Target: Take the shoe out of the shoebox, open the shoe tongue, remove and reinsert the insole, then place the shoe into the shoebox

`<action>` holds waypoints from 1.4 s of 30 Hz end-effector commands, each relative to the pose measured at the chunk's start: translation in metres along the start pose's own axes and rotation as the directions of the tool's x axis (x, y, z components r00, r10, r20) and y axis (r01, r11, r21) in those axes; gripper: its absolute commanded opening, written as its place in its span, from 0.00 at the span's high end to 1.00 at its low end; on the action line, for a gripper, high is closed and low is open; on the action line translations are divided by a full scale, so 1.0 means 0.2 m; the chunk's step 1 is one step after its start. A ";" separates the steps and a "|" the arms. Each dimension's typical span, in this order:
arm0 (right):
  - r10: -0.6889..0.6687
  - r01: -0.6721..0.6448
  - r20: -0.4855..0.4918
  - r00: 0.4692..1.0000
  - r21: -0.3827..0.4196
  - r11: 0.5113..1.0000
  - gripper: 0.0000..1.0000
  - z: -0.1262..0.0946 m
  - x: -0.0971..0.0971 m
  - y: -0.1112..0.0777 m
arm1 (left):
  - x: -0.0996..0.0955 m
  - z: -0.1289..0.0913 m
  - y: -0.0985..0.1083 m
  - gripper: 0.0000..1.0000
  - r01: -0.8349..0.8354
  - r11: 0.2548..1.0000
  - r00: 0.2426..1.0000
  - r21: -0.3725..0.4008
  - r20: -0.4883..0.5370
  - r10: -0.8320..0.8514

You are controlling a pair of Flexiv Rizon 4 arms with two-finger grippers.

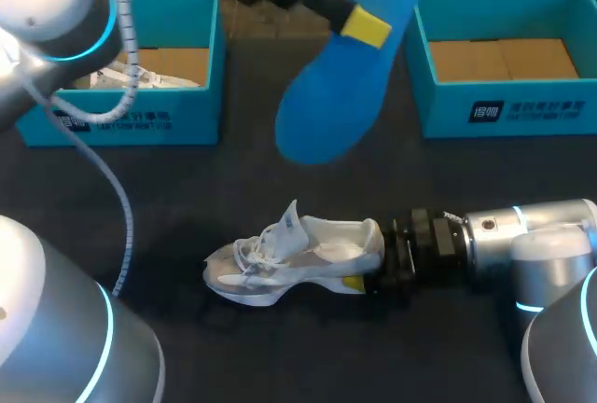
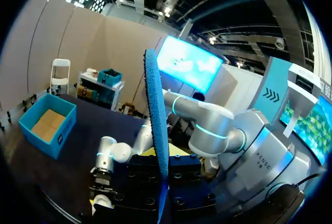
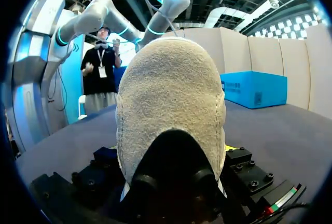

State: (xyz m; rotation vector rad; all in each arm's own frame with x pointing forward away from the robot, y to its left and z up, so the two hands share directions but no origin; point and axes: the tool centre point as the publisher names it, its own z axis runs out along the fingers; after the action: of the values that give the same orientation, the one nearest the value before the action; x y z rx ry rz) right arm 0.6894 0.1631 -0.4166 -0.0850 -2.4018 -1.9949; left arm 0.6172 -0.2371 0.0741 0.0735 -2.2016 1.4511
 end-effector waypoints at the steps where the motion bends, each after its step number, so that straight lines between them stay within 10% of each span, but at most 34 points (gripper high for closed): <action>1: 0.001 -0.001 -0.001 1.000 0.005 1.000 1.00 0.01 0.00 0.00 | 0.17 -0.07 0.08 1.00 -0.035 0.983 0.995 0.181 0.103 0.016; 42: 0.001 -0.001 -0.001 1.000 0.005 1.000 1.00 0.01 0.00 0.00 | 0.50 -0.24 -0.01 1.00 -0.009 0.962 0.993 0.274 0.118 -0.025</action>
State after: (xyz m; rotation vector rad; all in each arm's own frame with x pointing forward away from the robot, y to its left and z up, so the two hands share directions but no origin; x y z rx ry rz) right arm 0.6895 0.1631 -0.4167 -0.0850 -2.4019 -1.9950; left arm 0.5507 -0.1761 0.1373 0.2689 -2.0760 1.7763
